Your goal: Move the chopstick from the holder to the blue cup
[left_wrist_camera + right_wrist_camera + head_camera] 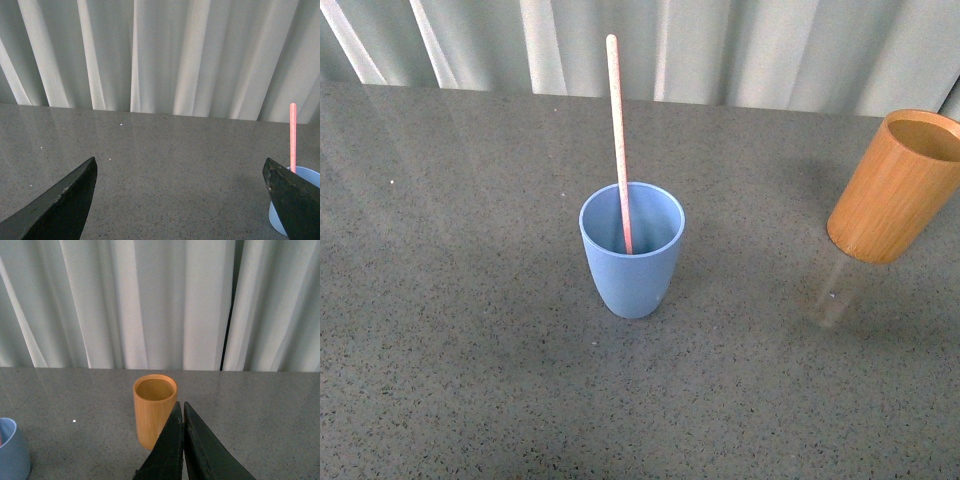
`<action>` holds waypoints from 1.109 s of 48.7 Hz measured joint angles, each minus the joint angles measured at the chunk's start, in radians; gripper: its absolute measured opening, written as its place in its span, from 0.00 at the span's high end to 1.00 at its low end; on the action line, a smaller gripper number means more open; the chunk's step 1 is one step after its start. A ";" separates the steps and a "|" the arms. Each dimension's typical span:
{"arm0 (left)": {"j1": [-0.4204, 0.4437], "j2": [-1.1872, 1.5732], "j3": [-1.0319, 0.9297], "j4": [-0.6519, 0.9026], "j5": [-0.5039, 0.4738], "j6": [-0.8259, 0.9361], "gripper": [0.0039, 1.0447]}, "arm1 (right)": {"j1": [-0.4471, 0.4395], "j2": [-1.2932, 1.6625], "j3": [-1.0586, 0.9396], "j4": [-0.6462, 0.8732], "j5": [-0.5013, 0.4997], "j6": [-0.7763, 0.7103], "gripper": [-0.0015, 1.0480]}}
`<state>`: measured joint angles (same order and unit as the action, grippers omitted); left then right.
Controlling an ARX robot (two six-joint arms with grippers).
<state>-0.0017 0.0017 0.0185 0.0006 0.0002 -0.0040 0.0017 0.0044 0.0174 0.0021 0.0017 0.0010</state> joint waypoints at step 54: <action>0.000 0.000 0.000 0.000 0.000 0.000 0.06 | 0.000 0.000 0.000 0.000 0.000 0.000 0.10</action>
<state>-0.0017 0.0013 0.0185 0.0006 0.0002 -0.0040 0.0017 0.0044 0.0174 0.0017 0.0017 0.0013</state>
